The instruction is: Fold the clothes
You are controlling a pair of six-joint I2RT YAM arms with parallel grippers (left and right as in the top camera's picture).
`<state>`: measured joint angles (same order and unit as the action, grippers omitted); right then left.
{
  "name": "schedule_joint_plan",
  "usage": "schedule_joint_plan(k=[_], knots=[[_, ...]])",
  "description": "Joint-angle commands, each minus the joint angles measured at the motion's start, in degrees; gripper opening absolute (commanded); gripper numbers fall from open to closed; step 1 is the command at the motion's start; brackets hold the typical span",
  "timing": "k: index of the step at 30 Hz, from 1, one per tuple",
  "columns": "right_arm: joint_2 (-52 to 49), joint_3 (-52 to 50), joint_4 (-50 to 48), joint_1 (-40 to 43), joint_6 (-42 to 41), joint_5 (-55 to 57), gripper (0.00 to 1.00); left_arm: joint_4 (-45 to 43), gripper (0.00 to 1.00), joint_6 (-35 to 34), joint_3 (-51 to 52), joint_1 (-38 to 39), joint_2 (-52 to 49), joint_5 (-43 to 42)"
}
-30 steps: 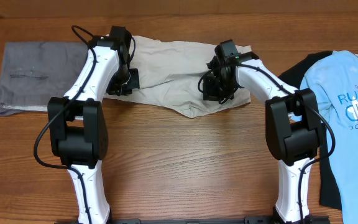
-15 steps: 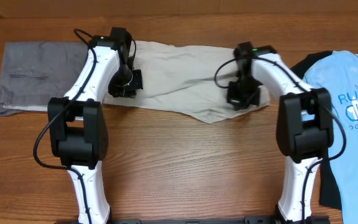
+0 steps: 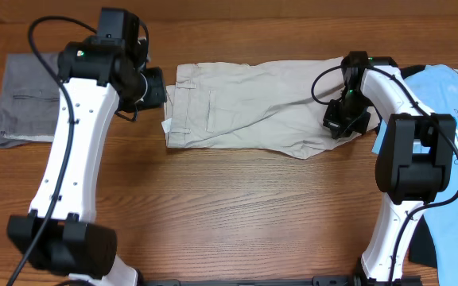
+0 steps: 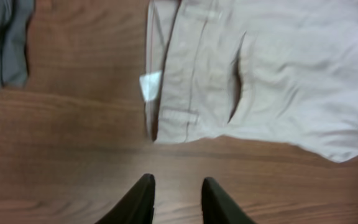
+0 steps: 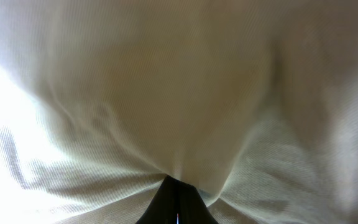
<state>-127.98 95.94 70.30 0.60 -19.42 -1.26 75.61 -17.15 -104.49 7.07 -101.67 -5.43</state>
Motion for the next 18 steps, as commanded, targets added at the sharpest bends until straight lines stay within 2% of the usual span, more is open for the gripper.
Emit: schedule_joint_plan(k=[1,5,9,14,18], knots=[[-4.1,-3.1,-1.0,1.0,0.1,6.9,0.04,0.9,0.33,2.3,1.6,-0.4,-5.4,1.1],[-4.1,-3.1,-1.7,0.6,0.1,4.7,0.04,0.5,0.35,6.6,2.4,-0.5,-10.9,-4.0],[-4.1,-3.1,-1.6,0.5,0.1,4.5,0.04,-1.2,0.31,8.2,2.4,-1.5,-16.4,-7.3],[-4.1,-3.1,-1.9,0.5,0.1,1.9,0.04,-12.6,0.31,8.2,2.4,-3.9,-20.2,-13.4],[-4.1,-3.1,-2.1,0.5,0.1,1.6,0.05,-22.6,0.34,8.3,2.4,-4.3,-20.5,-12.9]])
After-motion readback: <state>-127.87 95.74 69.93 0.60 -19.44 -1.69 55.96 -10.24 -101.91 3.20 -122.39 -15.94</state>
